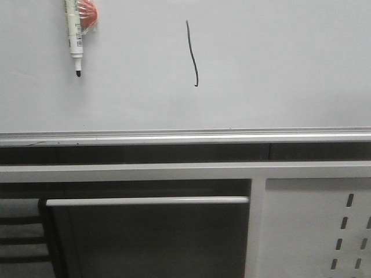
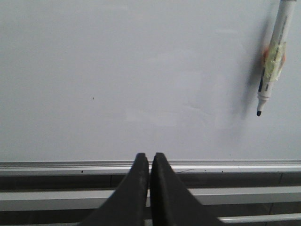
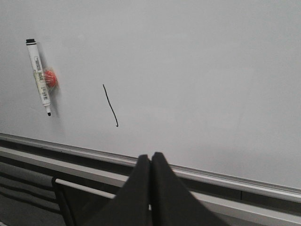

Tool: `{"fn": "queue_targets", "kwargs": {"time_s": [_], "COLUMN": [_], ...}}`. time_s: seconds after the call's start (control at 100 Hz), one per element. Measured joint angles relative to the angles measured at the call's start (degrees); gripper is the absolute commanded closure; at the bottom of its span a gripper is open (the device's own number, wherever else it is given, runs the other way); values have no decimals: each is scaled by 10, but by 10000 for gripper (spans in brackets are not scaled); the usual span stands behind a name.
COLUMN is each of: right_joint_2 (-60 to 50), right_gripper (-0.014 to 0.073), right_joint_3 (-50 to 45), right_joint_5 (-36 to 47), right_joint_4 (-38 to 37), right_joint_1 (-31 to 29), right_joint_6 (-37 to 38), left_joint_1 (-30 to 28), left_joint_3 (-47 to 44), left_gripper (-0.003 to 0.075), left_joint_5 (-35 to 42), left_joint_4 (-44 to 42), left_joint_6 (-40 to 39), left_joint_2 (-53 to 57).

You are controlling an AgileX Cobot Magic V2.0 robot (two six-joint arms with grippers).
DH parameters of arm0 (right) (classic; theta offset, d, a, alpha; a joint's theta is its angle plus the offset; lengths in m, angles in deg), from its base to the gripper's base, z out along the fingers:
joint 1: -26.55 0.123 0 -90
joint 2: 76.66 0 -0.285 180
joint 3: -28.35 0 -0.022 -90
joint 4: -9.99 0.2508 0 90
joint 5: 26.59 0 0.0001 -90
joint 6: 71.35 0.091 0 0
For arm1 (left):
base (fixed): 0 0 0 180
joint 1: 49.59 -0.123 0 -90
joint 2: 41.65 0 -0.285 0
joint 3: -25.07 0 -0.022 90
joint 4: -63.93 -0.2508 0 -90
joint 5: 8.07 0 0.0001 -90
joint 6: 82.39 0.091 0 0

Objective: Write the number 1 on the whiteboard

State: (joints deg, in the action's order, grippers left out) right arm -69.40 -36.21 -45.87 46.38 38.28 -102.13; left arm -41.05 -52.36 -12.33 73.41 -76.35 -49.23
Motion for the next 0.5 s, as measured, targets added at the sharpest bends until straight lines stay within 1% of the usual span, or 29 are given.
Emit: {"fn": "queue_targets", "kwargs": {"time_s": [0.08, 0.25, 0.5], "right_joint_2": [0, 0, 0], "right_gripper": [659, 659, 659], "right_joint_3": [0, 0, 0], "right_joint_5": [0, 0, 0], "right_joint_4": [0, 0, 0], "right_joint_1": [0, 0, 0], "right_joint_6": [0, 0, 0], "left_joint_1": [-11, -61, -76], "left_joint_3": [0, 0, 0], "left_gripper": [741, 741, 741], "left_joint_5": [5, 11, 9], "left_joint_4": [-1, -6, -33], "left_joint_6": [-4, -7, -10], "left_joint_2": [0, 0, 0]}}
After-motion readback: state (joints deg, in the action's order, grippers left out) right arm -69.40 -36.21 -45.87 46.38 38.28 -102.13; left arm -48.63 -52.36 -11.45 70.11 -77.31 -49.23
